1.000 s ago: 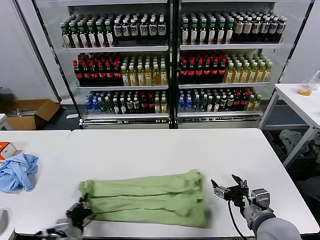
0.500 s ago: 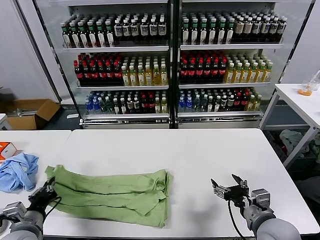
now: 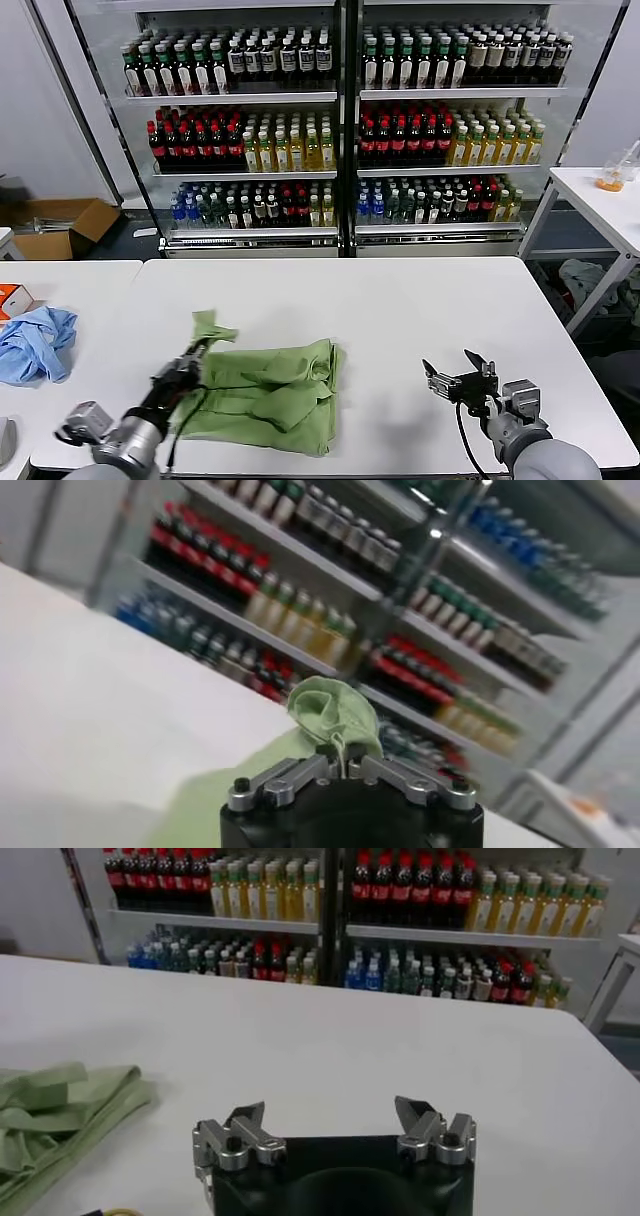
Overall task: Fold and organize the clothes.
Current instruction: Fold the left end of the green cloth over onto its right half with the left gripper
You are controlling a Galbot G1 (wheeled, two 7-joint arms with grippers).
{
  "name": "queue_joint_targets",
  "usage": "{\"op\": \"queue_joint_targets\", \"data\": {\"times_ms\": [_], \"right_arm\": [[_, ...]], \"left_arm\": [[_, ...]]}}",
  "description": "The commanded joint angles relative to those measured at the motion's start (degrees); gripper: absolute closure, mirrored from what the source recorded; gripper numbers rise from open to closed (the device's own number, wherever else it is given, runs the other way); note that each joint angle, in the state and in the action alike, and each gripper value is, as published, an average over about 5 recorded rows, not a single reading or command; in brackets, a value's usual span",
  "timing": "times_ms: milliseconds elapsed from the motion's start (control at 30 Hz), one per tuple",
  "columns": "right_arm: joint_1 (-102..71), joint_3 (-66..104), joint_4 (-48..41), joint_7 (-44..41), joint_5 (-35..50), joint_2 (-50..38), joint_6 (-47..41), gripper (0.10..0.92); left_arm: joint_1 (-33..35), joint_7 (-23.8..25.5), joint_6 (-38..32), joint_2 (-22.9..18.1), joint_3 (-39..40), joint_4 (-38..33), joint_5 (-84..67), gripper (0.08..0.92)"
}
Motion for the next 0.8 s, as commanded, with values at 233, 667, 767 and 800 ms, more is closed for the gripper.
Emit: {"op": "queue_joint_targets", "data": {"times_ms": [233, 667, 767, 800], "right_arm": [[1.46, -0.78, -1.33, -0.14, 0.10, -0.22, 0.05, 0.203], [3.71, -1.99, -2.95, -0.19, 0.52, -0.66, 0.10, 0.203], [4.10, -2.23, -3.20, -0.20, 0.57, -0.72, 0.10, 0.203], [4.23, -2.33, -3.26, -0.20, 0.58, -0.72, 0.10, 0.203]], "left_arm": [[-5.96, 0.68, -1.38, -4.51, 23.07, 8.01, 10.99, 0.895], [-8.03, 4.04, -1.06, -4.71, 26.43, 11.42, 17.75, 0.847], [-6.86, 5.47, -1.09, -4.39, 25.74, 9.25, 16.97, 0.764], [-6.32, 5.86, -1.06, -4.32, 25.37, 8.29, 16.50, 0.738]]}}
